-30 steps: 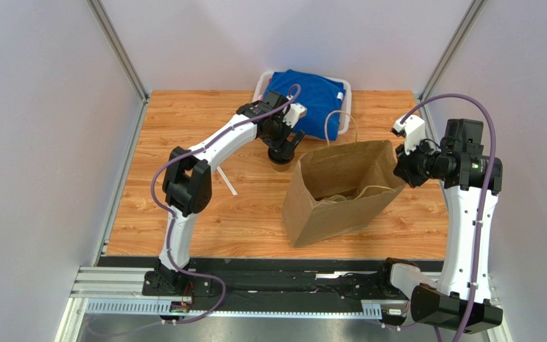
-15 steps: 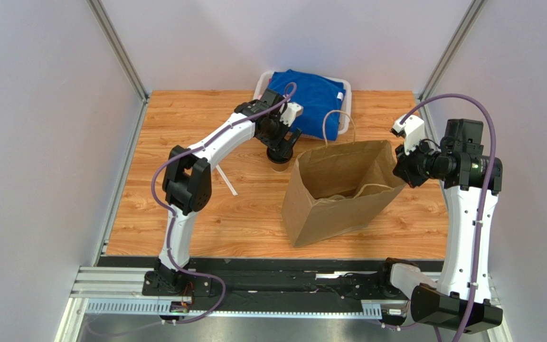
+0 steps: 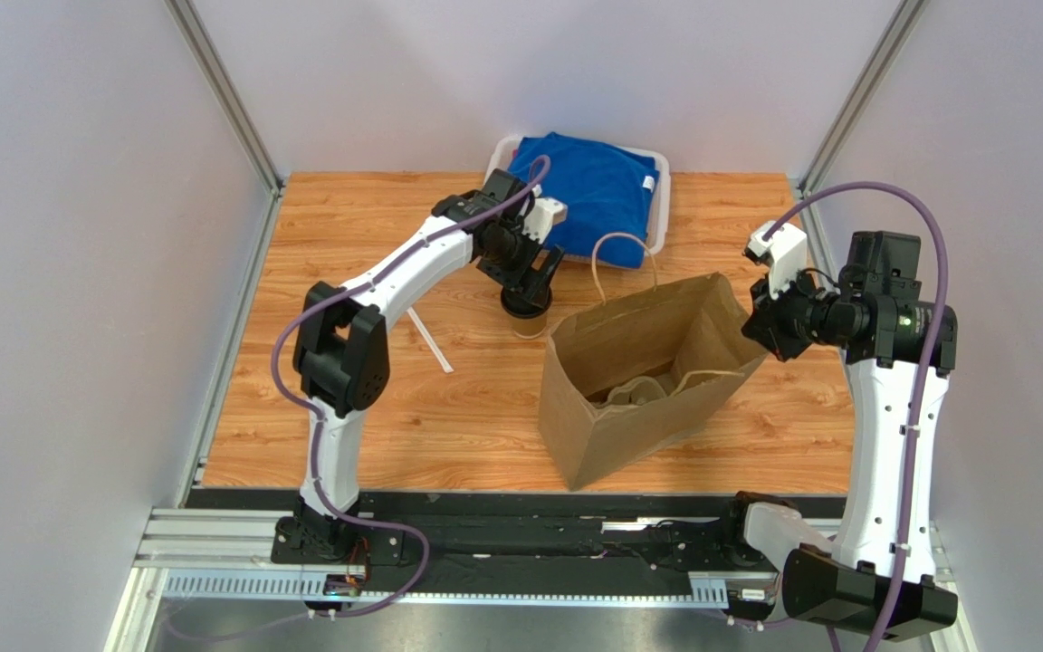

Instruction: Pack the takeout coffee

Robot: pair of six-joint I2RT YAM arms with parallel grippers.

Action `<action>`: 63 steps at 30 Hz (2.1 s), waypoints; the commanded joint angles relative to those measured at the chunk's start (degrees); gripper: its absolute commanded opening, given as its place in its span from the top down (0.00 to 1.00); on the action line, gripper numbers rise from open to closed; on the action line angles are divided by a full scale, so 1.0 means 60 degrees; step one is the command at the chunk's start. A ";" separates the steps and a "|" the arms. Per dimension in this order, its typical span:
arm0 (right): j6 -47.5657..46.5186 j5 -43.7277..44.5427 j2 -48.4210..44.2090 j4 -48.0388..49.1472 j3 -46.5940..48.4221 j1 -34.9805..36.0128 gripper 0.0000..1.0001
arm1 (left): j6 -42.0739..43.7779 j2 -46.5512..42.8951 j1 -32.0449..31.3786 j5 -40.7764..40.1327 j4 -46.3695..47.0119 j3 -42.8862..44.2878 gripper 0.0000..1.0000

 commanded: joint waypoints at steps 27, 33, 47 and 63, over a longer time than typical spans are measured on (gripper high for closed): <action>0.0538 -0.2894 -0.0819 0.1622 0.0641 0.1740 1.00 | 0.1645 -0.7144 0.0538 0.2346 -0.1277 0.1000 0.52; 0.1445 -0.1399 -0.0761 0.1798 0.0847 0.3161 1.00 | 0.1790 -0.7101 0.0188 0.3108 -0.1642 0.2405 0.52; 0.3204 0.1561 -0.0336 0.2237 0.1169 0.5550 1.00 | 0.4366 -0.6061 -0.4746 0.1630 -0.4292 0.4926 0.53; 0.4024 0.2382 -0.0190 0.2340 0.1668 0.6649 1.00 | 0.6009 -0.5035 -0.7123 -0.1182 -0.5218 0.4472 0.55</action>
